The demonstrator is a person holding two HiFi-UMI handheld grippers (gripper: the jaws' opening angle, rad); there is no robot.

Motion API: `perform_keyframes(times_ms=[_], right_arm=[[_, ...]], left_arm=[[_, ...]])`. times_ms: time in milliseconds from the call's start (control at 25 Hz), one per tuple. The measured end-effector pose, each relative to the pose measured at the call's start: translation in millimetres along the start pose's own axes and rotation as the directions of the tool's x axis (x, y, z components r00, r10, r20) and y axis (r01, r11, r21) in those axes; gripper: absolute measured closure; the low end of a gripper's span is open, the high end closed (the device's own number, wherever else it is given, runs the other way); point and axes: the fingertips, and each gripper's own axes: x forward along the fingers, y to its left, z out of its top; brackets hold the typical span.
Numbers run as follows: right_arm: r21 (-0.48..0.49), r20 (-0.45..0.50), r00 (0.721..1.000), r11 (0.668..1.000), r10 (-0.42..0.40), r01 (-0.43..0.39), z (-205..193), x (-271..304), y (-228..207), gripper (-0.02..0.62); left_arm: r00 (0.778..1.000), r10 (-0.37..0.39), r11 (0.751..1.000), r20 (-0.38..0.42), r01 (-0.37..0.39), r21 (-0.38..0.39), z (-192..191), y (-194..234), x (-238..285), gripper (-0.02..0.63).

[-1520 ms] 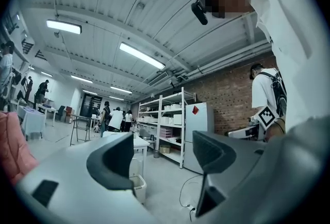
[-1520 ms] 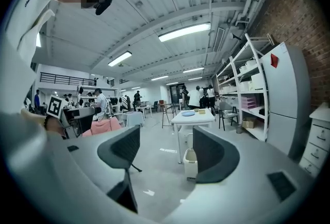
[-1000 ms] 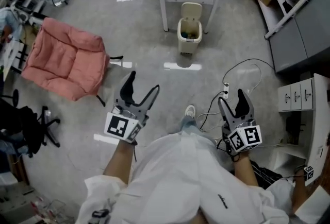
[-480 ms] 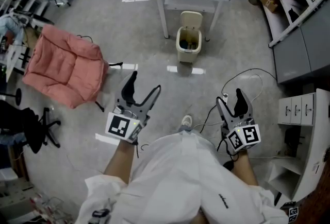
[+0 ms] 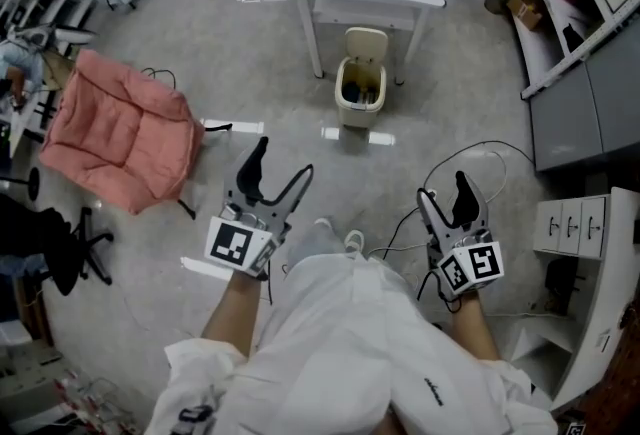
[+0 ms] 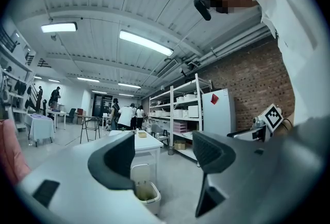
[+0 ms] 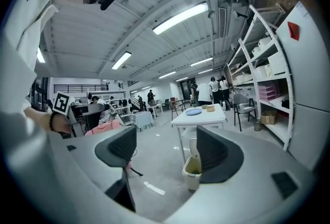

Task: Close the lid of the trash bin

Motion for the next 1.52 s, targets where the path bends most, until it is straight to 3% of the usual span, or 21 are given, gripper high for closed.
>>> perform_keyframes(times_ms=[440,960,1160,1520], right_arm=[[0.005,-0.028,0.999,1.000,0.017,-0.017,3.9,41.3,-17.4,0.219],[-0.021,-0.031,1.000,1.000,0.002,-0.002,30.8,150.2,-29.6,0.221],[-0.020,-0.050,0.999,1.000,-0.011,0.010,31.1,191.8,-40.5,0.229],[-0.050,-0.067,0.998,0.999,-0.014,0.011,33.5,249.9,-53.8,0.242]], left_arm=[[1.000,-0.014,1.000,-0.010,0.014,-0.027,-10.9,31.5,40.4,0.259],[0.996,-0.091,0.992,0.003,0.091,-0.086,-15.3,108.6,132.1,0.261],[0.991,-0.133,0.991,-0.003,0.133,-0.032,-14.6,131.0,168.6,0.289],[0.986,-0.160,0.987,-0.035,0.160,-0.020,-26.1,177.5,209.5,0.299]])
